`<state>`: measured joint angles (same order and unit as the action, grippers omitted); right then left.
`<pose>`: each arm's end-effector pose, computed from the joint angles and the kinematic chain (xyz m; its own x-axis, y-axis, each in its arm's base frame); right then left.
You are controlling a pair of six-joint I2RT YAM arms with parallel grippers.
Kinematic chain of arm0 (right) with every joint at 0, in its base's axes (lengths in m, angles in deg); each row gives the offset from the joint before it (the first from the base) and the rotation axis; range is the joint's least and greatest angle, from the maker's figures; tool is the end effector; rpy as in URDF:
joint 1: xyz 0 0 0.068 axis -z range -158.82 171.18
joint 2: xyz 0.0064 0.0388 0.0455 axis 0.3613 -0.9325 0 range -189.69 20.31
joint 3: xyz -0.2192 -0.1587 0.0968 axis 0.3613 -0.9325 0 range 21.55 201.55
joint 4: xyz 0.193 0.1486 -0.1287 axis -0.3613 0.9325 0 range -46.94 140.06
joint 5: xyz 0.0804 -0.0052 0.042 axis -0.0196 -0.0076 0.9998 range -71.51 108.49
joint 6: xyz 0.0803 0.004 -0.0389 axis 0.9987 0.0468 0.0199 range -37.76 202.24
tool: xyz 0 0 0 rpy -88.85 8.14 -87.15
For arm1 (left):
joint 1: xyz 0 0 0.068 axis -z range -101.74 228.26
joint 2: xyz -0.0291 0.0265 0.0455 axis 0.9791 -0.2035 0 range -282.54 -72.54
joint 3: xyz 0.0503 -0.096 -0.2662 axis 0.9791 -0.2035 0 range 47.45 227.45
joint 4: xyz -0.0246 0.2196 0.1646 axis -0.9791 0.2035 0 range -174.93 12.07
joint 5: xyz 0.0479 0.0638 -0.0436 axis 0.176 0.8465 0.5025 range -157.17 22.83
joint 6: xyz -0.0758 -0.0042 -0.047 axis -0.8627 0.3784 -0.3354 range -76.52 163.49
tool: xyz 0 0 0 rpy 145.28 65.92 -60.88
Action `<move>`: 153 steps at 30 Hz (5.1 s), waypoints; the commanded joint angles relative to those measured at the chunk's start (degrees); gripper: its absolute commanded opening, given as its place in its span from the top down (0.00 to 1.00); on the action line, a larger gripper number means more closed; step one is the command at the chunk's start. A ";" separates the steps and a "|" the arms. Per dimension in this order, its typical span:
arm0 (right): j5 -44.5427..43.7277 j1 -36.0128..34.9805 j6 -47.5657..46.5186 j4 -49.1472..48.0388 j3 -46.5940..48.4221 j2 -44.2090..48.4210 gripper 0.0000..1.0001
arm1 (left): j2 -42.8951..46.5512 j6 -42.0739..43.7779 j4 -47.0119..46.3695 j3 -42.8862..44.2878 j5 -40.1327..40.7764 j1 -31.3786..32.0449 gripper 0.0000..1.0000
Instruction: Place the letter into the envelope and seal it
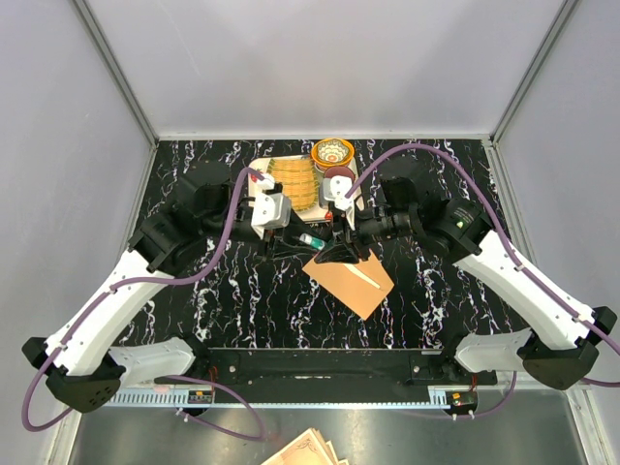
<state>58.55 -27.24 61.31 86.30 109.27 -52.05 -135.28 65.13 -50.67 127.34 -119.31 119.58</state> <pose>0.1537 0.2504 0.4431 0.0496 -0.3561 -0.9331 -0.9982 -0.0480 -0.0347 0.1390 -0.2059 0.4595 0.1532 0.1668 -0.9740 0.9849 -0.1063 0.1367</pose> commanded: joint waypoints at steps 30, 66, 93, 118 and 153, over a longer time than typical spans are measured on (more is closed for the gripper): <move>-4.52 26.89 0.93 6.41 -6.24 -9.19 0.10 | 6.23 -23.58 -17.12 -23.73 3.29 -11.44 1.00; 6.17 35.50 -0.62 2.38 -11.86 -40.67 0.95 | -9.32 -17.97 -27.49 -30.24 24.80 -0.63 1.00; 6.09 40.08 28.84 -23.29 -34.20 -29.60 1.00 | -32.35 -6.71 -27.50 -17.68 32.98 9.57 1.00; 2.66 40.07 29.72 -22.41 -33.14 -31.27 1.00 | -38.07 -7.68 -26.44 -15.83 36.49 6.94 1.00; 3.01 40.16 30.16 -22.41 -32.62 -32.67 1.00 | -42.29 -6.18 -22.75 -11.34 36.50 5.79 1.00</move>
<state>62.06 12.93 91.13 64.73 75.35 -84.64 -176.57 58.29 -73.84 114.47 -84.01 125.76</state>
